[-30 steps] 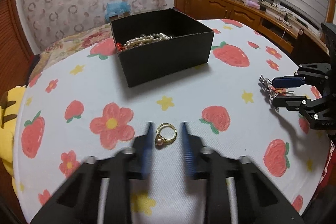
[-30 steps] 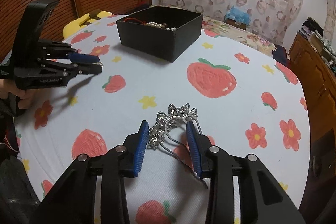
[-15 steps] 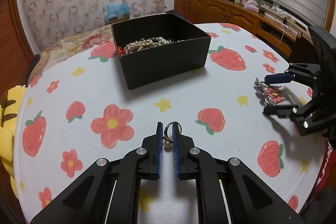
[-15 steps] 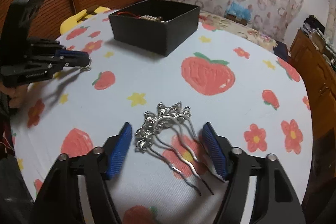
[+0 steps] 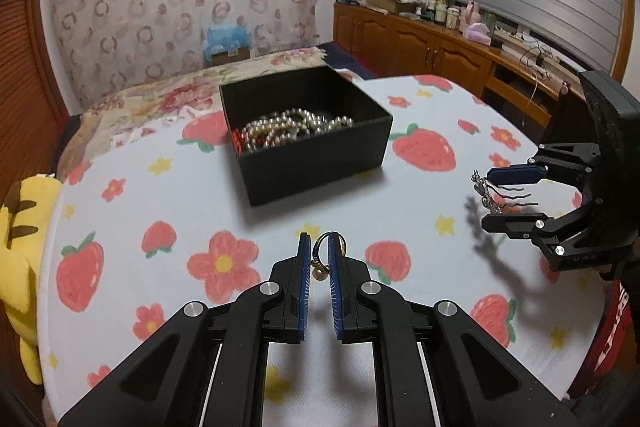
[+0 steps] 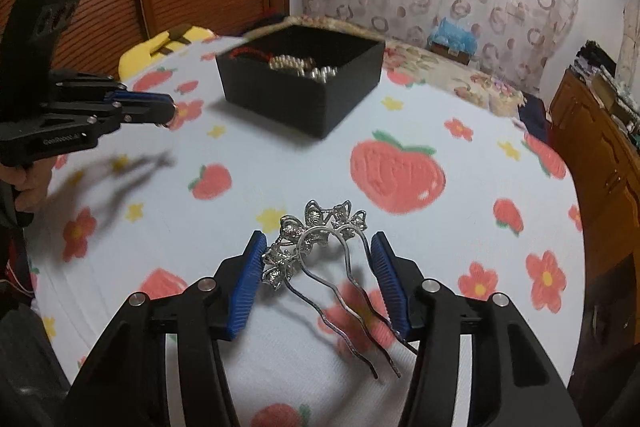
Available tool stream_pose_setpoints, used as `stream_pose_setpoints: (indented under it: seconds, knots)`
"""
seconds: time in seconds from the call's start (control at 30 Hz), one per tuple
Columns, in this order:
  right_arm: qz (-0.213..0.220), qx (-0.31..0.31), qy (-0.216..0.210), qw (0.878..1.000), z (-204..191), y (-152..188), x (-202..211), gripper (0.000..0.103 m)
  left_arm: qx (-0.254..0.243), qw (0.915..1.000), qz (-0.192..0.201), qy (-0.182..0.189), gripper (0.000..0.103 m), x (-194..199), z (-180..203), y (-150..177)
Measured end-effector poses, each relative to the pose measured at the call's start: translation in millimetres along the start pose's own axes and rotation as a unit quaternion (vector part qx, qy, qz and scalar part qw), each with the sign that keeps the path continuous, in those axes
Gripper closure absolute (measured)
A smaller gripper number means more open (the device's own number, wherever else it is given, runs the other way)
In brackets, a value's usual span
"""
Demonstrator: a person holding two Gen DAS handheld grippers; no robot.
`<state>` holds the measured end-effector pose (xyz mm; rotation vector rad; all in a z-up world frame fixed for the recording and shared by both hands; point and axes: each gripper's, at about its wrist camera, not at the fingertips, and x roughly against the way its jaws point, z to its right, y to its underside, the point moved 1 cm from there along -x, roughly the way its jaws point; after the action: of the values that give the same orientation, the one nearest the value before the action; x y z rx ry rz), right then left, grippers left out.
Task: Organize jewelry
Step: 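Drop the ring into the box with the left tool while the right tool drops the hair comb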
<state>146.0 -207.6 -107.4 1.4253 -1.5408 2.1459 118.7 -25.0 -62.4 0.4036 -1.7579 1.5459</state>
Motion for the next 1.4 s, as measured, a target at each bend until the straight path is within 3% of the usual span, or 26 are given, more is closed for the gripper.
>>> stream_pose_setpoints:
  seconds: [0.37, 0.77, 0.87, 0.97, 1.3, 1.37, 1.4]
  knots:
    - [0.073, 0.003, -0.022, 0.997, -4, -85, 5, 0.046, 0.012, 0.9995, 0.028, -0.013, 0.095, -1, -18, -34]
    - [0.079, -0.003, -0.029, 0.996, -7, -157, -49, 0.046, 0.015, 0.9991, 0.031, -0.024, 0.095, 0, -36, -52]
    - [0.08, -0.028, -0.032, 0.996, 4, -161, -55, 0.039, 0.016, 0.9991, 0.033, -0.023, 0.095, -1, -38, -56]
    - [0.084, -0.046, -0.043, 0.994, 15, -162, -54, 0.039, 0.02, 0.9991, 0.032, -0.02, 0.095, -8, -40, -64]
    - [0.096, -0.077, -0.003, 0.992, 38, -131, -27, 0.039, 0.023, 0.9987, 0.038, -0.023, 0.094, -33, -28, -86]
    - [0.102, -0.087, 0.003, 0.991, 41, -124, -20, 0.039, 0.026, 0.9987, 0.039, -0.022, 0.088, -34, -27, -89]
    - [0.106, -0.092, 0.005, 0.99, 44, -120, -17, 0.039, 0.028, 0.9986, 0.04, -0.022, 0.077, -34, -26, -88]
